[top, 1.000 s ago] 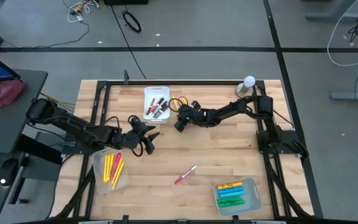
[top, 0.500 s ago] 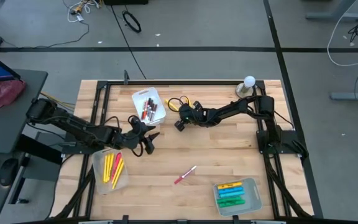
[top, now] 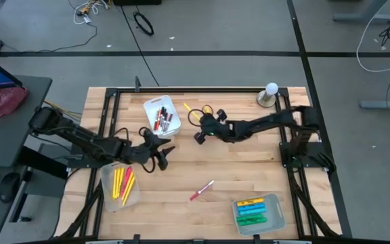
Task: Pick & Place Markers
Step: Put the yellow pen into the transparent bin
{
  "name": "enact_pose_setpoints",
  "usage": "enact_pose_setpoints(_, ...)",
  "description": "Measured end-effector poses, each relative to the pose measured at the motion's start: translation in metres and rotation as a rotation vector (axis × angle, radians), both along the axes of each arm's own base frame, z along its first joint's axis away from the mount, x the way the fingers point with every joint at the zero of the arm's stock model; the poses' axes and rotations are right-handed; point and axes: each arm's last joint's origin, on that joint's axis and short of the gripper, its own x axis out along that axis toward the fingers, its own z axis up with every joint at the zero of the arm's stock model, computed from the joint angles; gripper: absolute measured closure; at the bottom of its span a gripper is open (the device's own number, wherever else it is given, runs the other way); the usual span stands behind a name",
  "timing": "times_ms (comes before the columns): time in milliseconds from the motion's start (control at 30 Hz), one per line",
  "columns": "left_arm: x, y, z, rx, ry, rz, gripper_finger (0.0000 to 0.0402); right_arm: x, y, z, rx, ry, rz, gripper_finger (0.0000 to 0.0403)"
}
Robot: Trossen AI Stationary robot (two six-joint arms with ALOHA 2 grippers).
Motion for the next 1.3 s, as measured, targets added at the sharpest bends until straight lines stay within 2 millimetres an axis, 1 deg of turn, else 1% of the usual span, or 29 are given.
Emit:
enact_pose_setpoints(67, 0.000, -0.005, 0.003, 0.013, -0.020, -0.029, 0.0225, -0.009, 0.011, 0.014, -0.032, -0.062, 0.016, 0.0386)
enact_pose_setpoints(167, 0.001, -0.012, 0.009, 0.048, -0.061, -0.078, 0.0225, -0.028, 0.029, 0.033, -0.064, -0.197, 0.075, 0.0386)
enact_pose_setpoints(233, 0.002, -0.016, 0.013, 0.074, -0.093, -0.108, 0.0225, -0.041, 0.043, 0.039, -0.086, -0.295, 0.133, 0.0386)
enact_pose_setpoints(333, 0.003, -0.021, 0.020, 0.115, -0.142, -0.159, 0.0225, -0.058, 0.063, 0.047, -0.074, -0.484, 0.270, 0.0386)
enact_pose_setpoints(467, 0.011, -0.023, 0.026, 0.161, -0.220, -0.250, 0.0225, -0.071, 0.088, 0.050, -0.084, -0.695, 0.517, 0.0386)
enact_pose_setpoints(533, 0.017, -0.022, 0.027, 0.170, -0.277, -0.308, 0.0225, -0.073, 0.100, 0.053, -0.106, -0.763, 0.641, 0.0386)
enact_pose_setpoints(600, 0.025, -0.021, 0.028, 0.181, -0.353, -0.401, 0.0225, -0.071, 0.110, 0.053, -0.125, -0.772, 0.728, 0.0386)
enact_pose_setpoints(700, 0.035, -0.017, 0.032, 0.201, -0.472, -0.502, 0.0225, -0.066, 0.121, 0.053, -0.145, -0.765, 0.797, 0.0386)
enact_pose_setpoints(767, 0.041, -0.014, 0.032, 0.218, -0.505, -0.537, 0.0224, -0.061, 0.127, 0.053, -0.145, -0.769, 0.831, 0.0386)
enact_pose_setpoints(867, 0.051, -0.012, 0.034, 0.261, -0.519, -0.579, 0.0215, -0.054, 0.133, 0.050, -0.138, -0.760, 0.853, 0.0386)
enact_pose_setpoints(967, 0.060, -0.014, 0.038, 0.316, -0.525, -0.623, 0.0192, -0.051, 0.135, 0.048, -0.145, -0.756, 0.853, 0.0386)
enact_pose_setpoints(1067, 0.065, -0.018, 0.043, 0.336, -0.543, -0.640, 0.0168, -0.050, 0.135, 0.047, -0.147, -0.754, 0.852, 0.0386)
enact_pose_setpoints(1133, 0.064, -0.021, 0.045, 0.352, -0.546, -0.649, 0.0162, -0.050, 0.135, 0.048, -0.148, -0.761, 0.853, 0.0385)
enact_pose_setpoints(1200, 0.064, -0.024, 0.045, 0.370, -0.546, -0.658, 0.0168, -0.050, 0.135, 0.048, -0.148, -0.761, 0.854, 0.0385)
enact_pose_setpoints(1300, 0.063, -0.027, 0.045, 0.378, -0.542, -0.651, 0.0207, -0.050, 0.135, 0.048, -0.148, -0.764, 0.854, 0.0385)
